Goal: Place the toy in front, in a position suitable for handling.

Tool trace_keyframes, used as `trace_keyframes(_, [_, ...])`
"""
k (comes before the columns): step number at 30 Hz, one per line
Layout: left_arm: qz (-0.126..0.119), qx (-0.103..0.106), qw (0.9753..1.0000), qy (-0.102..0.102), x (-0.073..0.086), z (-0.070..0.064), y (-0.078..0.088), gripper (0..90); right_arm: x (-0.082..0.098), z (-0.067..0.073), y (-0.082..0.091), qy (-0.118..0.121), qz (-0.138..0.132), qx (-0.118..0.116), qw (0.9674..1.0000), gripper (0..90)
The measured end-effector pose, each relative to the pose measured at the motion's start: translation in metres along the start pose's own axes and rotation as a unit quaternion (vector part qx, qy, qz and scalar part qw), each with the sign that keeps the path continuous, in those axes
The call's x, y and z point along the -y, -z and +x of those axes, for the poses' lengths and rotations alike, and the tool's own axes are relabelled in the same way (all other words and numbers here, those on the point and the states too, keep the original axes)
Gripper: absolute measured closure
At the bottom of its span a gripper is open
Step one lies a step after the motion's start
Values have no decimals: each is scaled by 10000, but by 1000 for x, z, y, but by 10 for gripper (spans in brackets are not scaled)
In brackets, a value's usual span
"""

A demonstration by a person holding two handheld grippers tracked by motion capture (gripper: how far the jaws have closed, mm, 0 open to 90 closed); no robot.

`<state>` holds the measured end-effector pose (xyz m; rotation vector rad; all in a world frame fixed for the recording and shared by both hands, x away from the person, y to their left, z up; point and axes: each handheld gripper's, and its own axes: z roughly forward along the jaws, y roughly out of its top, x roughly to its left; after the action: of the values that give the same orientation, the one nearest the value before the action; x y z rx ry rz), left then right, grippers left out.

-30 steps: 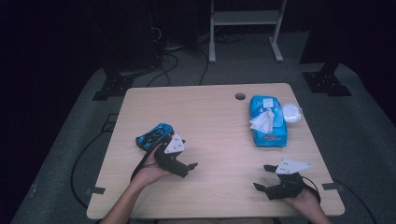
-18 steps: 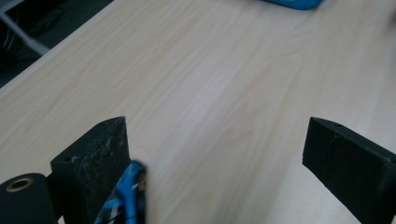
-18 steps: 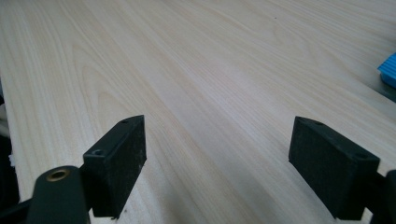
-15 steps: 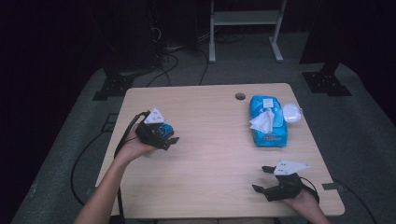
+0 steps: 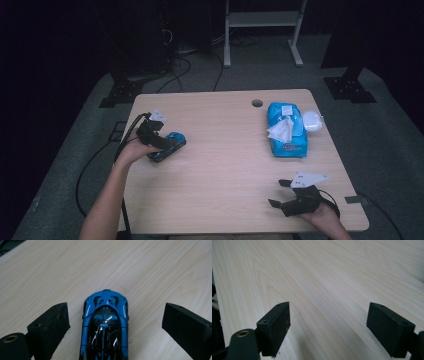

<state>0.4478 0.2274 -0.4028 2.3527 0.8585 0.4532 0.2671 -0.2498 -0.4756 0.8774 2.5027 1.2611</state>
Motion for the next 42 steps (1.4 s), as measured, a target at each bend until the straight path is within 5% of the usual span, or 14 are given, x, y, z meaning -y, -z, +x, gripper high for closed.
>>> trace_keyframes(2, [76, 46, 10000, 17, 1, 0, -5, 67, 1, 0, 0, 6, 8, -4, 10000, 183])
trace_keyframes(4, [480, 12, 9985, -263, 5, -1, -19, 68, 1, 0, 0, -9, 11, -20, 10000, 183])
trace_keyframes(5, [480, 12, 9985, -263, 5, -1, -19, 68, 2, -1, 0, -20, 10, -29, 10000, 183])
trace_keyframes(6, [803, 45, 9958, -427, 6, -1, -26, 68, 2, -1, 0, -20, 27, -34, 10000, 183])
trace_keyframes(9, [1105, 72, 9922, -565, 8, 2, -33, 107, 2, 0, -1, 4, 56, -61, 10000, 183])
trace_keyframes(14, [1142, 218, 9924, -393, 10, 7, -39, 129, 2, 1, -1, 30, 69, -72, 9999, 183])
trace_keyframes(20, [1464, 310, 9883, -280, 15, 14, -47, 217, 2, 1, -2, 34, 90, -73, 9999, 183])
trace_keyframes(28, [1405, 522, 9887, 0, 18, 20, -49, 222, 2, 0, -4, 30, 105, -91, 9999, 184])
trace_keyframes(42, [1278, 420, 9908, -121, 17, 20, -40, 280, 2, 1, -5, 16, 113, -94, 9999, 184])
